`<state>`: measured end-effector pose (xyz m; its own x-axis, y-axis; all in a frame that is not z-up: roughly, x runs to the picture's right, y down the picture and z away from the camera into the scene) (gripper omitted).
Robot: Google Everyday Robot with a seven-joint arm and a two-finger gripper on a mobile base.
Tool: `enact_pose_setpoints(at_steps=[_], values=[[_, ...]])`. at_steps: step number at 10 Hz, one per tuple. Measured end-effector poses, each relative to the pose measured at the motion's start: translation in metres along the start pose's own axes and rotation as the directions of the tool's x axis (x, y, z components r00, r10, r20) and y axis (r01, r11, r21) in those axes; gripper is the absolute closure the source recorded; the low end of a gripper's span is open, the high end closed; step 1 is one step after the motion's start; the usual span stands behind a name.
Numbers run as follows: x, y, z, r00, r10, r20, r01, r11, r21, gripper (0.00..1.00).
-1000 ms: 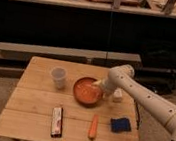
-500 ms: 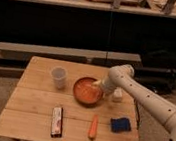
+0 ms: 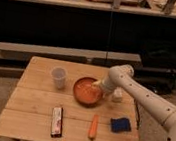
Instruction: Pick up the ceramic bowl
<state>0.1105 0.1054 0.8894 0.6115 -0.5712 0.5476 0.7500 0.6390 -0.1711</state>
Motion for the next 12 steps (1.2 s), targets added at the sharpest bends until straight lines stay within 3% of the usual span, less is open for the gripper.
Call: enact_pose_setpoints(at_steps=[12], values=[[0.0022, 0.0034, 0.0087, 0.999, -0.003, 0.034, 0.004, 1.0, -0.002, 0.2]])
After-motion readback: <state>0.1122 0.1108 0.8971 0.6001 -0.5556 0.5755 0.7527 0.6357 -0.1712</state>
